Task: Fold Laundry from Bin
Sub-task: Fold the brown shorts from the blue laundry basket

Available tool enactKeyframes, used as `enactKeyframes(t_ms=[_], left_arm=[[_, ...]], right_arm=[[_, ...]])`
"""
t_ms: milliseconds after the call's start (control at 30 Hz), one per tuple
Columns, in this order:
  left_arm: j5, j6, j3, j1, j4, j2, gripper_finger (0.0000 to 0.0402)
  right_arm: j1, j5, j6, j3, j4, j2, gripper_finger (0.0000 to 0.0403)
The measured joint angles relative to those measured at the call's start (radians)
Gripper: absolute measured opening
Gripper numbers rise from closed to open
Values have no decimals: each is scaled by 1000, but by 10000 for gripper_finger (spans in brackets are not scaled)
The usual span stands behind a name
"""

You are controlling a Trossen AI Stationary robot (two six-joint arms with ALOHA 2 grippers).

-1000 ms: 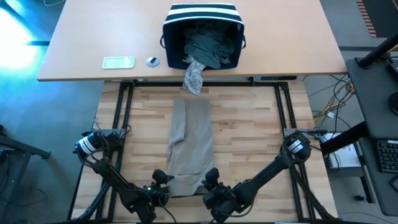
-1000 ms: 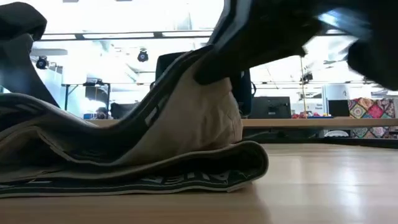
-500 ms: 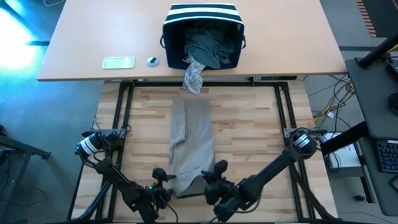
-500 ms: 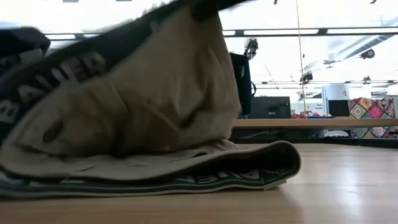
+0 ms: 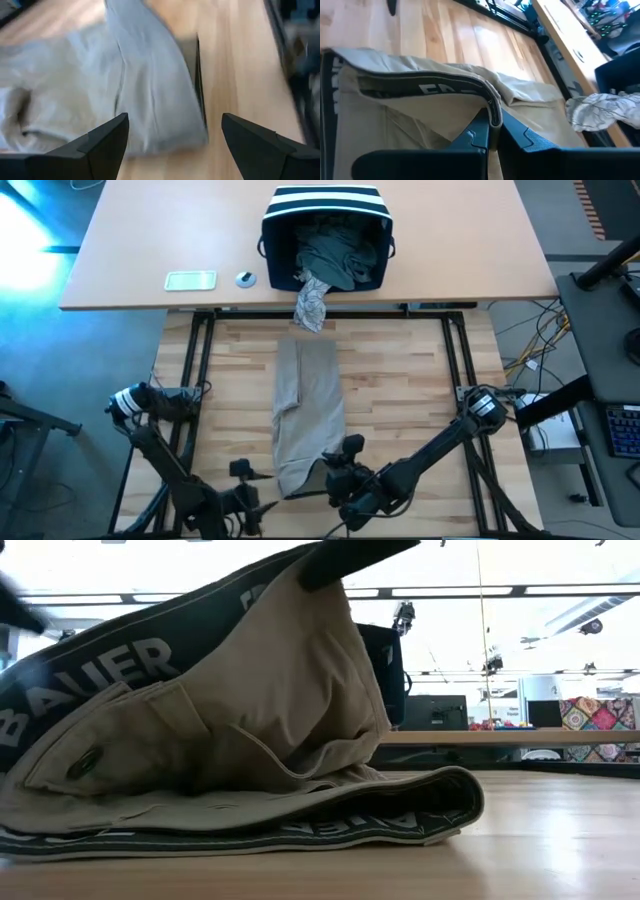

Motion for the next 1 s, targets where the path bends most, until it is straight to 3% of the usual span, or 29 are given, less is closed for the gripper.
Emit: enactKeyframes(t_ms=[233,433,633,733,867,1000], left_arm=[[-79,47,133,127,32,98,300],[33,107,319,181,-37,248,300],[122,-167,523,198,-462,404,300],[124,-394,599,198,-722,455,294],[138,-624,632,191,-924,491,249],[136,-674,628,184,-938,491,145]], right_arm=[[-27,-68,-2,2,8,-2,13],[-25,-71,9,3,-10,-5,13],[-15,-79,14,3,-15,-7,13],[1,-158,8,3,-19,-13,13],[34,-296,20,3,-36,-20,13],[71,-382,23,3,-59,-20,38]])
